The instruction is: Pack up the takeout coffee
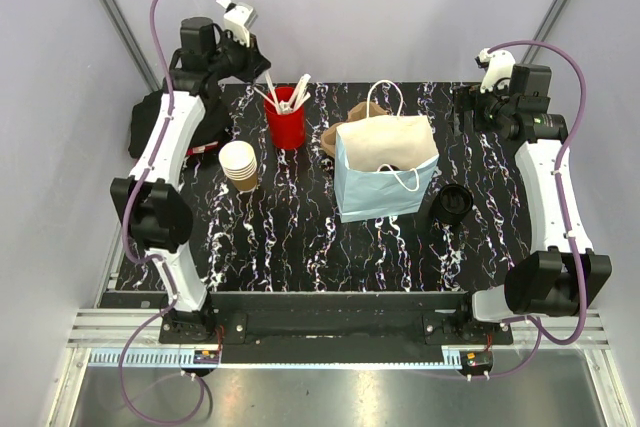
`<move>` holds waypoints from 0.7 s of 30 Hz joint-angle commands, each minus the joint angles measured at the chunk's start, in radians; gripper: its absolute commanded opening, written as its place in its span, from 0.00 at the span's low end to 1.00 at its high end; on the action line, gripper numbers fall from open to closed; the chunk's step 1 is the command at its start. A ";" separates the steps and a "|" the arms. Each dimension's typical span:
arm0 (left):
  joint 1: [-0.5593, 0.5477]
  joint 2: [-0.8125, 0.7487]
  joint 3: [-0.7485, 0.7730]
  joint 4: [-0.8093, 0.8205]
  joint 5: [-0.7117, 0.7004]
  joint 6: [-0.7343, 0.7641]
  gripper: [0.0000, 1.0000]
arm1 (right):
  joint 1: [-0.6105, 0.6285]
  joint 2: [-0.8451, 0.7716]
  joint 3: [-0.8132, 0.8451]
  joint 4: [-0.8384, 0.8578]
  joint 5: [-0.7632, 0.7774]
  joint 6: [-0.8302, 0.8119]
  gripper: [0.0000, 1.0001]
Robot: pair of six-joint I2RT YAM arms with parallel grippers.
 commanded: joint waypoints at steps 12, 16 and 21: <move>-0.007 -0.234 -0.001 0.027 0.023 -0.014 0.07 | -0.001 -0.021 0.044 0.021 -0.015 0.005 1.00; -0.010 -0.293 -0.022 0.009 0.023 -0.013 0.07 | -0.001 -0.014 0.066 0.014 -0.008 0.003 1.00; -0.018 -0.379 -0.050 -0.009 0.043 -0.013 0.07 | -0.001 -0.018 0.095 -0.002 -0.004 0.003 1.00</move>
